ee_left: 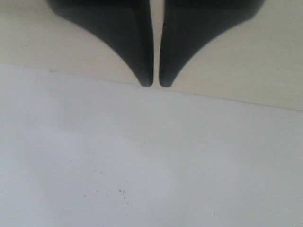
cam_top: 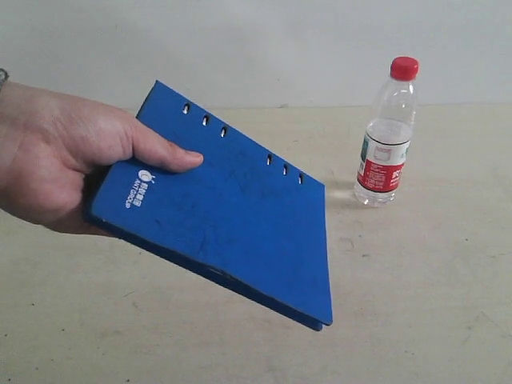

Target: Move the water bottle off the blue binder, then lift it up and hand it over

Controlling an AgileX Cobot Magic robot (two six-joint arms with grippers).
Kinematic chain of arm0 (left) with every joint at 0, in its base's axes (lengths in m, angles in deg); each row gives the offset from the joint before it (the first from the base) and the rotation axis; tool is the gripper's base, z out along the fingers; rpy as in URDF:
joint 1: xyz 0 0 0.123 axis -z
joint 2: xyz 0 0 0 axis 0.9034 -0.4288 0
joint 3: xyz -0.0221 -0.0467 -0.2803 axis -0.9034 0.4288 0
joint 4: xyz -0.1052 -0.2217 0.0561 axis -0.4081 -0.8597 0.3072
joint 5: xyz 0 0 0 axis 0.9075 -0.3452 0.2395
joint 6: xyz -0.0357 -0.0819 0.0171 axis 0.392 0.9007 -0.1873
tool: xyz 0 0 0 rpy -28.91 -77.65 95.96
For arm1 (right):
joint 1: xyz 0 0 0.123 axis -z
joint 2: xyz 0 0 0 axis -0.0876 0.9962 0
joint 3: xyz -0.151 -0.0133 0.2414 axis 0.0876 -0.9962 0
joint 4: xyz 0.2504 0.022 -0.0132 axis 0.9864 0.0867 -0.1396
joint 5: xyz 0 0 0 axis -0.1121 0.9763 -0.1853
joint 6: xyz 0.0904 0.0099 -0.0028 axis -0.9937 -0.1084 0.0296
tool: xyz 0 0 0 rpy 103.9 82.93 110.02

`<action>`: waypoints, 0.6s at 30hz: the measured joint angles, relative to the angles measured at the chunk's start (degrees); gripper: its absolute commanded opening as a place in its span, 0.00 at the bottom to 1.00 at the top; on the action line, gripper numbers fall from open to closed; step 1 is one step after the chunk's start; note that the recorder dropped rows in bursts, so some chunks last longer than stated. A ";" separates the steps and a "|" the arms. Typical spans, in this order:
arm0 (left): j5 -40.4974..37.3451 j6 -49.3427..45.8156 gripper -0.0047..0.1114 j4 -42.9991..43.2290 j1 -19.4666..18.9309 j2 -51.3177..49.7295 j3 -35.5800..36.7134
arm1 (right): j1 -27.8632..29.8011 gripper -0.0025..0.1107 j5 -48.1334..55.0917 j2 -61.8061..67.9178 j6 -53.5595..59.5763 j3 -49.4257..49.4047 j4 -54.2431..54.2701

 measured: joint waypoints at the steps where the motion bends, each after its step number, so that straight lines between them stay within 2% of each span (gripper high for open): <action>1: -0.14 0.00 0.08 0.00 0.00 0.04 0.10 | 0.00 0.02 0.02 0.00 0.00 0.00 0.00; 8: -2.06 1.26 0.08 0.00 0.00 0.28 0.10 | 0.00 0.02 -0.36 0.00 0.00 0.00 0.00; 14: -5.46 7.92 0.08 0.10 0.00 0.28 -1.69 | 0.00 0.02 -0.48 0.00 0.00 0.00 0.00; 16: -5.82 12.92 0.08 4.03 0.00 0.28 -2.83 | 0.00 0.02 -0.48 0.00 0.00 0.00 0.00; 18: -5.69 25.33 0.08 16.44 0.27 0.28 -3.93 | 0.00 0.02 -0.48 0.00 0.00 0.00 0.00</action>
